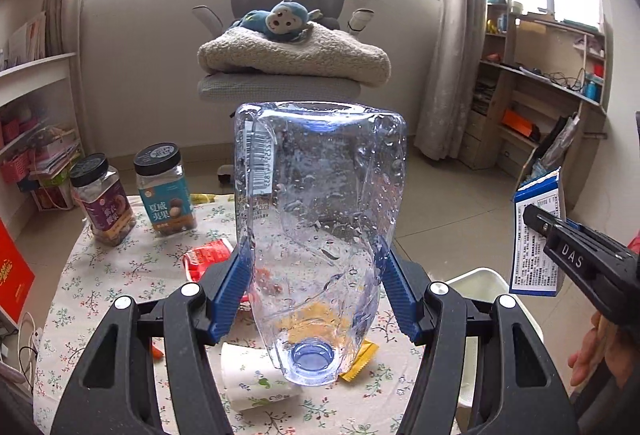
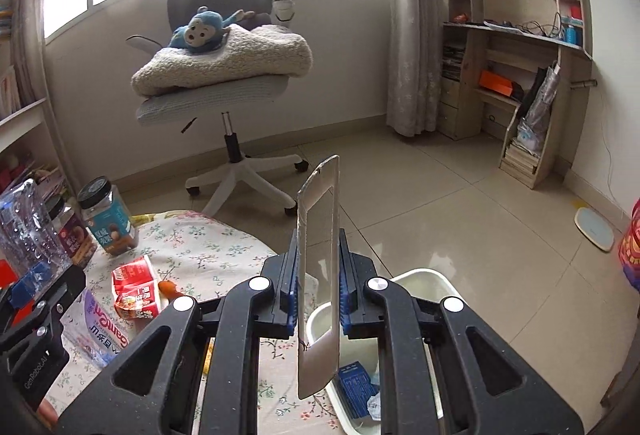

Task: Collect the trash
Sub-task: 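Carry the paper strip to the bin and open the right gripper while the left carries the bottle, then lower the plastic bottle over the bin and open the left gripper, then move both grippers back over the table toward the remaining items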

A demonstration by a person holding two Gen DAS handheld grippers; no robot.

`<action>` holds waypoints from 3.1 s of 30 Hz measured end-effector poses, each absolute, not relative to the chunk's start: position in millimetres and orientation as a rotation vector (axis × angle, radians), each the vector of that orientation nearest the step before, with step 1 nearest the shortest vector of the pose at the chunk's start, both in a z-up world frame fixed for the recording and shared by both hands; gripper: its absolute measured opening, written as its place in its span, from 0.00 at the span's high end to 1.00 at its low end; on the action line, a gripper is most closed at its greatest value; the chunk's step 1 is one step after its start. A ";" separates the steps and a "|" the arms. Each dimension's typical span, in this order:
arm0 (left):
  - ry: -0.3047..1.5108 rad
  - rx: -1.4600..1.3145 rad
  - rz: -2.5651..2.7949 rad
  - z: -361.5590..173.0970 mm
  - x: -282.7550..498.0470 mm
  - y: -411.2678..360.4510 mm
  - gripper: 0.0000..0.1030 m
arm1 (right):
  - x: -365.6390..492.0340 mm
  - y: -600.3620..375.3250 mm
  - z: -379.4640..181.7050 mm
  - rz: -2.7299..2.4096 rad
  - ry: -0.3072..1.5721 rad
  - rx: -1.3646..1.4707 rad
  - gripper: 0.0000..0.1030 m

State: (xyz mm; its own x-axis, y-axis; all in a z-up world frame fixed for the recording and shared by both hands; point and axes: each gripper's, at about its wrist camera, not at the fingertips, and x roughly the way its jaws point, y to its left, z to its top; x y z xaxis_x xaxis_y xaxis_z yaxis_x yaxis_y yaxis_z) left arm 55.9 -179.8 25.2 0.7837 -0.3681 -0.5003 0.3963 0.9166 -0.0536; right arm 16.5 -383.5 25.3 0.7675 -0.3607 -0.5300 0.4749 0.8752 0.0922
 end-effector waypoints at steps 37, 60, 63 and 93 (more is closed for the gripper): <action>0.702 0.092 -0.721 14.4 34.8 -367.0 0.14 | -93.2 -511.7 44.5 -0.875 0.296 0.458 0.07; 0.527 0.076 -0.370 29.5 59.9 -237.9 0.09 | -31.3 -397.1 38.2 -0.764 0.361 0.121 0.07; 0.531 0.067 -0.347 26.7 65.1 -222.3 0.09 | -19.8 -378.6 35.1 -0.731 0.379 0.086 0.07; 0.937 -0.087 0.085 -80.9 171.6 -32.9 0.09 | 86.2 -238.9 -12.2 -0.455 0.613 -0.057 0.07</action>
State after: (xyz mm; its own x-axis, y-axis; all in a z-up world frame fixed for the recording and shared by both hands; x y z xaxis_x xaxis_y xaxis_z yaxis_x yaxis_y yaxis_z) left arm 171.6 -32.9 -80.9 0.5894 0.0353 -0.8071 -0.1107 0.9931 -0.0375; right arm 86.2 -238.9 -12.2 0.7224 -0.4285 -0.5428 0.3954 0.8999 -0.1841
